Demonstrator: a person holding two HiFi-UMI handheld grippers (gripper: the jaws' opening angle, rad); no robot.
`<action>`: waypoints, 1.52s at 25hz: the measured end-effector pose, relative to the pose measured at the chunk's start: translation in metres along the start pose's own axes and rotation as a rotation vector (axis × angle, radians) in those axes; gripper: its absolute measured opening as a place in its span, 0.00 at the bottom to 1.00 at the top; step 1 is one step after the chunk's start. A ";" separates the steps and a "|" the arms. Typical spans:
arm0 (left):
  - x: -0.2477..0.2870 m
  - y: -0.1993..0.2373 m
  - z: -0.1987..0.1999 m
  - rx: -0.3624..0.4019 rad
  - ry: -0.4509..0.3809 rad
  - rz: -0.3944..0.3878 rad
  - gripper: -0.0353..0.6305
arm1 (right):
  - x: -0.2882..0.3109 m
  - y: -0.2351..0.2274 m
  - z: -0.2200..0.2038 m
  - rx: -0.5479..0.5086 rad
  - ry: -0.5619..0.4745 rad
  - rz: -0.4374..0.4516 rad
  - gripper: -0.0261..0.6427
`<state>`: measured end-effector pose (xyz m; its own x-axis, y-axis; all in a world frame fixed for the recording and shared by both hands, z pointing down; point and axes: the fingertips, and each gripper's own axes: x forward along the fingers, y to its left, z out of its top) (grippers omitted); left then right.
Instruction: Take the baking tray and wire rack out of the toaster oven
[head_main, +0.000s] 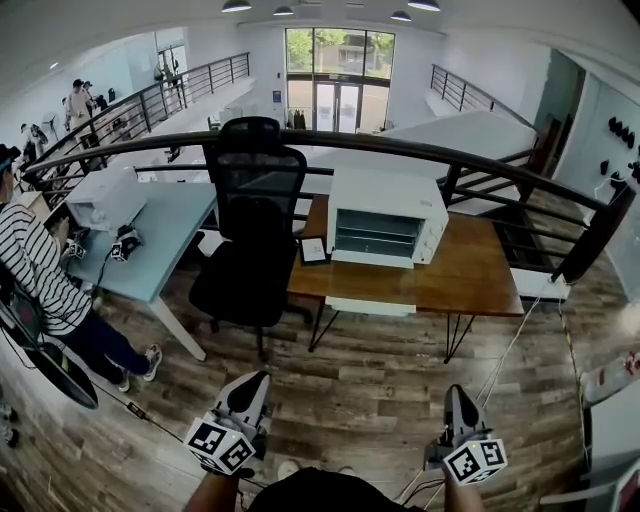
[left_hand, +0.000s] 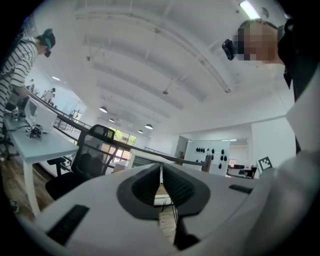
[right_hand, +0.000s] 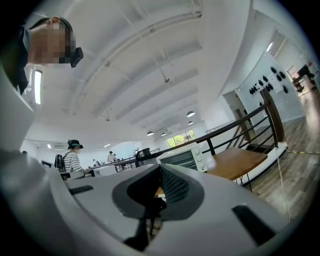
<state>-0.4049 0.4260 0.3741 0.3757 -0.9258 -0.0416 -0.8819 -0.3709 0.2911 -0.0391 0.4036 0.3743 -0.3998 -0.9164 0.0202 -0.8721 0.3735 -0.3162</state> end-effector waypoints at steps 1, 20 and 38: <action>0.002 -0.003 -0.001 0.004 0.001 -0.003 0.09 | -0.001 0.000 0.001 -0.001 -0.002 0.005 0.03; 0.019 -0.055 -0.020 0.091 0.023 0.063 0.56 | -0.025 0.000 0.001 -0.065 -0.036 0.088 0.45; 0.072 -0.060 -0.053 0.068 0.076 0.063 0.56 | 0.012 -0.075 -0.004 -0.030 0.011 0.026 0.39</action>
<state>-0.3101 0.3848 0.4039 0.3369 -0.9403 0.0486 -0.9209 -0.3184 0.2248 0.0205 0.3647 0.4019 -0.4254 -0.9047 0.0232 -0.8694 0.4015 -0.2880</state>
